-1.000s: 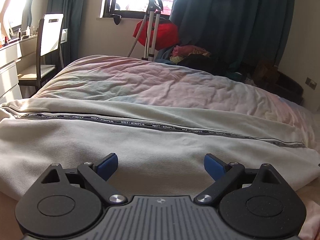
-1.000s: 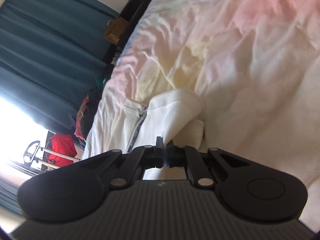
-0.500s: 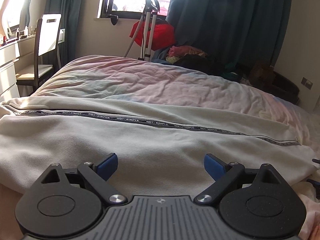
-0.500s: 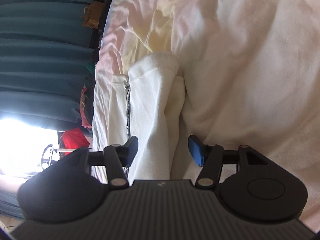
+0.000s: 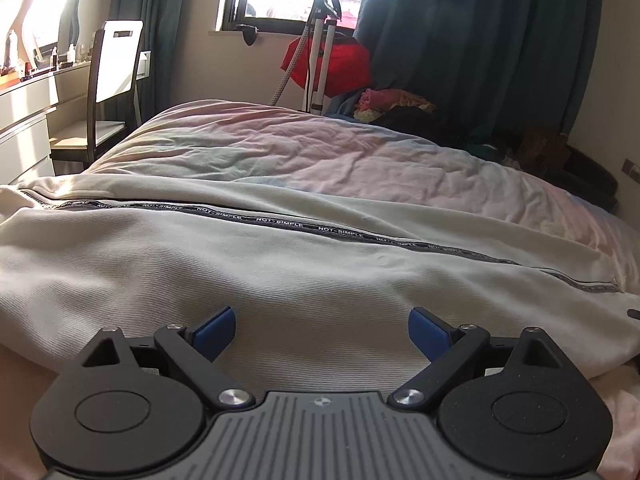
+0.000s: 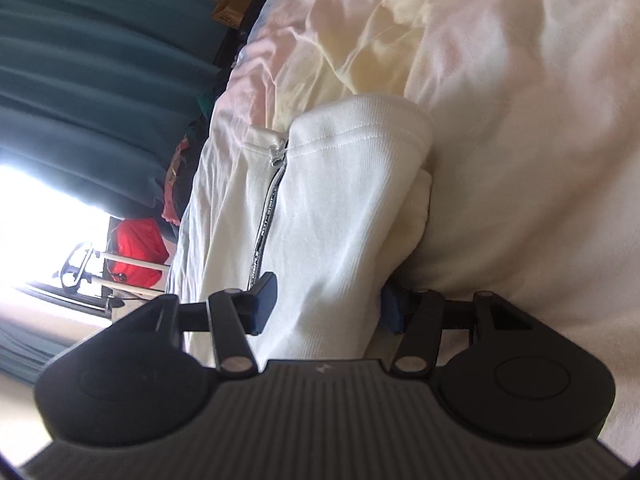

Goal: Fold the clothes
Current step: 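Close the right gripper on the ribbed cuffs of the sweatpants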

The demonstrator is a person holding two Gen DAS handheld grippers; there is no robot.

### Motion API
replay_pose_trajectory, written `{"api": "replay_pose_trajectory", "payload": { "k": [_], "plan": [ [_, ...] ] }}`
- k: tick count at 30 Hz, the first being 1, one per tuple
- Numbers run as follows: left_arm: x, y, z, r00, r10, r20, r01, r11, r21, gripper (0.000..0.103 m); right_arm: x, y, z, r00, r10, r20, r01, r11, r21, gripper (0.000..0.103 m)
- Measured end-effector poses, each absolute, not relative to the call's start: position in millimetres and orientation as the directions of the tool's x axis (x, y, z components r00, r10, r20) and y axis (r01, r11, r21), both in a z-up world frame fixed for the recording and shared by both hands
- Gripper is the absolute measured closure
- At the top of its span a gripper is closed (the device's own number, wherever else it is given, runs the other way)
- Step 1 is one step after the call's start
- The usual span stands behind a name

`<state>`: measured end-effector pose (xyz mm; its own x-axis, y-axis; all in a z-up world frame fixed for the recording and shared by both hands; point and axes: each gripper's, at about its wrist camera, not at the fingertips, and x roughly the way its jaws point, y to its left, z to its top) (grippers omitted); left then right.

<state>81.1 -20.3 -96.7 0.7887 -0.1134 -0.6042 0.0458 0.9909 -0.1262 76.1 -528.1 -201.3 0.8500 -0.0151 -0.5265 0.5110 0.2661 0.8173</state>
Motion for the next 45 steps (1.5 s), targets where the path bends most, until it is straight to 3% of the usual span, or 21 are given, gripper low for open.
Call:
{"api": "replay_pose_trajectory", "payload": {
  "k": [2, 10, 14, 20, 22, 24, 33, 42, 45],
  "plan": [
    [83.7, -21.3, -97.5, 0.788, -0.104, -0.606, 0.038, 0.992, -0.121, 0.008, 75.0, -528.0, -200.6, 0.849, -0.014, -0.528, 0.51, 0.28, 0.813, 0.054],
    [77.8, -28.2, -93.1, 0.813, -0.085, -0.576, 0.036, 0.995, -0.096, 0.008, 59.7, -537.3, -205.0, 0.886, -0.007, -0.463, 0.45, 0.247, 0.858, 0.09],
    [75.9, -30.6, -91.7, 0.817, -0.079, -0.571, 0.039, 0.996, -0.082, 0.008, 60.5, -531.4, -188.9, 0.903, -0.044, -0.427, 0.418, 0.318, 0.851, 0.091],
    [77.6, -30.3, -94.7, 0.813, -0.08, -0.577, 0.038, 0.996, -0.084, 0.008, 67.0, -536.6, -198.0, 0.904, 0.007, -0.427, 0.415, 0.222, 0.882, 0.084],
    [78.7, -29.6, -95.3, 0.811, -0.082, -0.579, 0.036, 0.995, -0.09, 0.008, 70.6, -538.6, -203.3, 0.918, 0.043, -0.395, 0.38, 0.192, 0.905, 0.062],
    [79.0, -28.6, -95.7, 0.809, -0.082, -0.582, 0.031, 0.995, -0.096, 0.008, 75.4, -537.6, -203.2, 0.926, 0.052, -0.374, 0.355, 0.214, 0.91, 0.049],
    [81.5, -27.9, -97.6, 0.81, -0.078, -0.581, 0.024, 0.995, -0.099, 0.008, 103.3, -534.2, -205.1, 0.923, 0.007, -0.384, 0.365, 0.3, 0.882, 0.049],
    [83.7, -24.2, -95.5, 0.82, -0.061, -0.569, 0.0, 0.994, -0.107, 0.008, 100.6, -544.2, -190.3, 0.972, -0.055, -0.228, 0.234, 0.326, 0.916, 0.049],
    [84.1, -23.5, -96.1, 0.819, -0.053, -0.571, -0.006, 0.995, -0.102, 0.007, 105.5, -546.3, -195.1, 0.959, -0.055, -0.276, 0.28, 0.307, 0.91, 0.049]
  ]
}}
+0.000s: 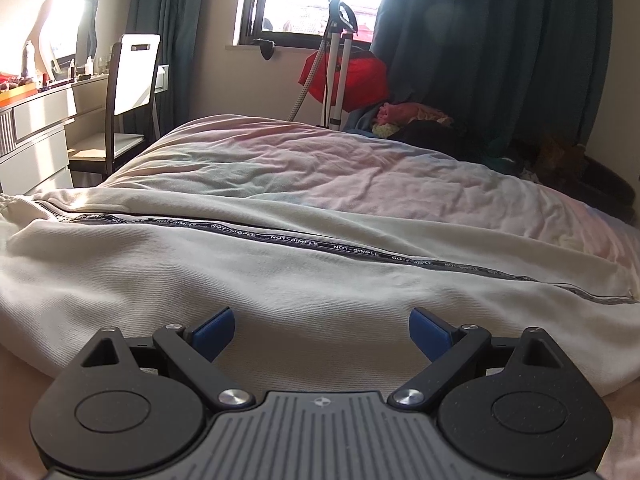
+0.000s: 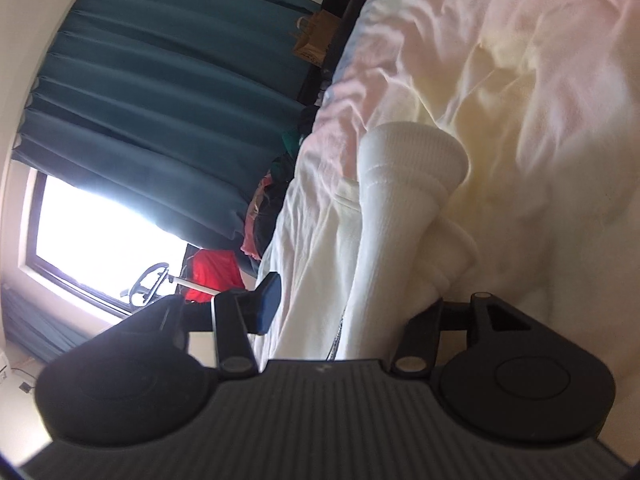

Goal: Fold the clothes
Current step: 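Close the right gripper on the ribbed cuffs of the sweatpants, then lift the cuffs with the right gripper and lay them onto the waistband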

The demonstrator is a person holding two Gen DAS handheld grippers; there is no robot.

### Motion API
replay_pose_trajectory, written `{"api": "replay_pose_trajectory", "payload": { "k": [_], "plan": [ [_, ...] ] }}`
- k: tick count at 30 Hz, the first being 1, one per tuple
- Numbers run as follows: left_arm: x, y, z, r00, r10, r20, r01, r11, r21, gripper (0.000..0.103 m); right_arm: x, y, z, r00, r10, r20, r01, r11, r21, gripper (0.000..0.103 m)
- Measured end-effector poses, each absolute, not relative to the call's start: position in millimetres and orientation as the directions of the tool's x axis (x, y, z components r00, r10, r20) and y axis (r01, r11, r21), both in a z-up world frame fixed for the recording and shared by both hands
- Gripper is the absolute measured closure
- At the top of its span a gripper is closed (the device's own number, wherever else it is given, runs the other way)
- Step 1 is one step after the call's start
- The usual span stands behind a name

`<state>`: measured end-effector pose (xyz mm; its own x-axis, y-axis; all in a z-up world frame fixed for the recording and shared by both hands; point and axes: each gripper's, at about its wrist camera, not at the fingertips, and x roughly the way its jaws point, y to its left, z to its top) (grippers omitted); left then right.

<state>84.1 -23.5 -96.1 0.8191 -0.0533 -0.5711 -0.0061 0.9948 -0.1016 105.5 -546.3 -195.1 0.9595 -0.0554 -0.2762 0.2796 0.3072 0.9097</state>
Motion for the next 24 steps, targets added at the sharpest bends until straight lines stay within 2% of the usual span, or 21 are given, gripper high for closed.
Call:
{"api": "replay_pose_trajectory", "payload": {
  "k": [5, 8, 11, 16, 20, 24],
  "plan": [
    [88.8, -23.1, -96.5, 0.822, -0.038, -0.568, -0.007, 0.997, -0.077, 0.007, 114.1, -540.1, -195.2, 0.921, -0.074, -0.382, 0.381, 0.36, 0.851, 0.05],
    [106.2, -26.6, -87.6, 0.839, -0.015, -0.545, 0.02, 1.0, 0.004, 0.007, 118.2, -532.2, -189.3, 0.89, -0.102, -0.444, 0.44, 0.449, 0.778, 0.056],
    [131.1, -22.3, -72.3, 0.823, 0.003, -0.568, 0.022, 0.999, 0.037, 0.007, 119.2, -527.9, -184.9, 0.866, -0.135, -0.482, 0.48, 0.494, 0.725, 0.072],
    [142.4, -11.7, -76.0, 0.795, 0.016, -0.606, 0.048, 0.995, 0.089, 0.003, 113.7, -528.7, -183.5, 0.864, -0.155, -0.48, 0.492, 0.464, 0.737, 0.087],
    [153.5, -9.7, -98.7, 0.698, 0.036, -0.715, 0.068, 0.991, 0.117, 0.003, 115.0, -521.5, -167.8, 0.866, -0.191, -0.462, 0.489, 0.519, 0.701, 0.091],
    [162.3, -9.1, -109.0, 0.666, 0.035, -0.745, 0.128, 0.979, 0.161, 0.0, 117.5, -507.7, -144.4, 0.873, -0.24, -0.425, 0.477, 0.601, 0.641, 0.091]
  ]
}}
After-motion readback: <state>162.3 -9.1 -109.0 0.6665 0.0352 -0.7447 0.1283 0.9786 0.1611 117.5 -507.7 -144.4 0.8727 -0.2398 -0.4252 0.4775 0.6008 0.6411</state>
